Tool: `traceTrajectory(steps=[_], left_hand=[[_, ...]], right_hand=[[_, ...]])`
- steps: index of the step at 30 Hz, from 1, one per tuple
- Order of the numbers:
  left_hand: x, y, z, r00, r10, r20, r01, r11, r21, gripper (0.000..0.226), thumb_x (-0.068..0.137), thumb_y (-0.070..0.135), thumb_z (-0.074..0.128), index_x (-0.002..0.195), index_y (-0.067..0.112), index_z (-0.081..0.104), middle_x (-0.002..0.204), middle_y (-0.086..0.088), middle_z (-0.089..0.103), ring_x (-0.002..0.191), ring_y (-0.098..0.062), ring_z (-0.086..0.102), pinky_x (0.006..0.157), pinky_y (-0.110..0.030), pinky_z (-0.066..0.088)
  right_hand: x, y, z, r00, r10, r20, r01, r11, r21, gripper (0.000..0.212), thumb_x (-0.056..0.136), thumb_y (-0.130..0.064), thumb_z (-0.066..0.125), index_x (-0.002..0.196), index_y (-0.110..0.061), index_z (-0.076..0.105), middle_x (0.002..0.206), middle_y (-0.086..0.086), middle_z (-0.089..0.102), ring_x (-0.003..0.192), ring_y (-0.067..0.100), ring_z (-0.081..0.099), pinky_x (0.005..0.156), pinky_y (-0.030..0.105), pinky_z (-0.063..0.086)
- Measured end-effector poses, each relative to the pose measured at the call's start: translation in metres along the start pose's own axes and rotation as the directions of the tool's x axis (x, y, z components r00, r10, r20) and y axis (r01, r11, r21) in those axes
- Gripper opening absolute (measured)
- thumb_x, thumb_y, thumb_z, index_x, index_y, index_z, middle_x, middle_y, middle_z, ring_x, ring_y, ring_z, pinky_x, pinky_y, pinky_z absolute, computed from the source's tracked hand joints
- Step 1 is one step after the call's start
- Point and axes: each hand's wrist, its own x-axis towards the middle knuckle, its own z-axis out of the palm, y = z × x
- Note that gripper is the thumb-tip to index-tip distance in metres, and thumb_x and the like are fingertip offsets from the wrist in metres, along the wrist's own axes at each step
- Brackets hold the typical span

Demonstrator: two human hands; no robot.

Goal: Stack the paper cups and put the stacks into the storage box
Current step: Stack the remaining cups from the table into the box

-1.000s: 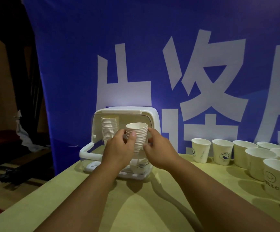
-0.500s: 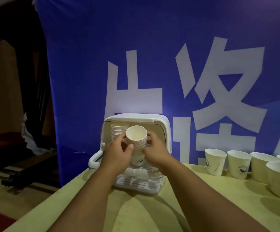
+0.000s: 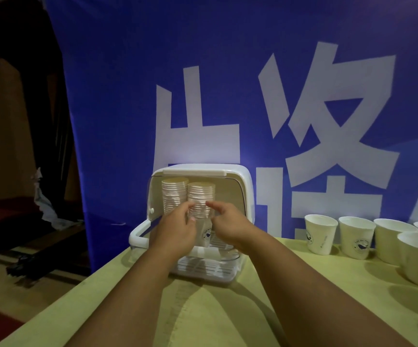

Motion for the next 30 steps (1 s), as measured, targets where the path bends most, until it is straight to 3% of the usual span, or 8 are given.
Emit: traceTrajectory(steps=[4,8,10,13,18,20,26,30], left_hand=[[0.001,-0.001,0.001,1.0,-0.016,0.015,0.015,0.998,0.065,0.043,0.105,0.035,0.047,0.146,0.046,0.044,0.143,0.01,0.058,0.121,-0.02,0.058,0.095,-0.046,0.052],[0.0,-0.003,0.005,0.998,-0.008,-0.058,0.012,0.998,0.066,0.025,0.101,0.035,0.052,0.124,0.042,0.056,0.12,0.015,0.065,0.102,-0.013,0.061,0.08,-0.04,0.054],[0.0,-0.003,0.006,0.992,0.001,-0.126,0.003,1.0,0.03,0.008,0.098,0.033,0.057,0.102,0.04,0.057,0.104,0.017,0.065,0.088,-0.007,0.061,0.068,-0.034,0.052],[-0.003,0.004,0.008,0.976,0.063,-0.21,-0.064,0.998,0.002,0.014,0.094,0.028,0.061,0.082,0.034,0.058,0.084,0.015,0.064,0.076,-0.006,0.06,0.058,-0.027,0.045],[-0.013,0.03,0.008,0.956,0.195,-0.221,-0.195,0.981,0.021,0.019,0.094,0.028,0.059,0.076,0.03,0.056,0.07,0.012,0.059,0.066,-0.01,0.057,0.053,-0.025,0.043],[-0.019,0.043,0.01,0.947,0.253,-0.196,-0.252,0.967,0.032,0.02,0.095,0.028,0.058,0.075,0.03,0.055,0.068,0.011,0.058,0.065,-0.01,0.056,0.054,-0.026,0.046],[-0.045,0.096,0.045,0.841,0.533,-0.096,-0.504,0.835,0.22,0.015,0.088,0.035,0.053,0.073,0.031,0.052,0.064,0.013,0.049,0.054,-0.003,0.042,0.05,-0.019,0.024],[-0.046,0.121,0.099,0.91,0.393,0.132,-0.412,0.893,0.183,0.007,0.093,0.035,0.058,0.088,0.03,0.057,0.078,0.012,0.057,0.071,-0.009,0.055,0.065,-0.026,0.052]], right_hand=[[0.002,-0.002,-0.003,0.999,-0.033,-0.023,0.027,0.98,-0.199,0.059,0.096,-0.005,0.046,0.15,-0.027,0.038,0.15,0.0,0.045,0.129,0.022,0.05,0.104,0.042,0.046],[-0.001,-0.004,-0.009,0.996,-0.036,-0.086,0.022,0.987,-0.159,0.057,0.092,-0.002,0.051,0.144,-0.025,0.048,0.139,0.0,0.056,0.122,0.02,0.056,0.1,0.036,0.049],[-0.006,-0.004,-0.014,0.989,-0.071,-0.133,0.047,0.984,-0.172,0.046,0.093,-0.005,0.05,0.134,-0.025,0.059,0.13,-0.003,0.063,0.117,0.016,0.058,0.098,0.032,0.049],[-0.015,-0.003,-0.026,0.972,-0.105,-0.208,0.063,0.977,-0.202,0.027,0.091,-0.014,0.053,0.106,-0.03,0.071,0.104,-0.011,0.069,0.097,0.009,0.063,0.084,0.029,0.054],[-0.034,0.01,-0.055,0.94,-0.096,-0.326,0.008,0.965,-0.261,0.023,0.091,-0.016,0.06,0.078,-0.035,0.064,0.08,-0.014,0.065,0.075,0.008,0.062,0.062,0.017,0.049],[-0.046,0.025,-0.067,0.931,-0.068,-0.358,-0.044,0.954,-0.295,0.023,0.092,-0.018,0.062,0.077,-0.035,0.063,0.077,-0.013,0.064,0.072,0.008,0.062,0.06,0.016,0.048],[-0.081,0.08,-0.107,0.875,0.046,-0.483,-0.239,0.907,-0.348,0.008,0.091,-0.019,0.063,0.089,-0.024,0.069,0.075,-0.011,0.062,0.07,0.009,0.061,0.066,0.021,0.054],[-0.093,0.111,-0.129,0.746,0.154,-0.648,-0.387,0.892,-0.233,0.015,0.089,-0.02,0.066,0.104,-0.023,0.068,0.085,-0.008,0.065,0.074,0.012,0.062,0.07,0.03,0.06]])
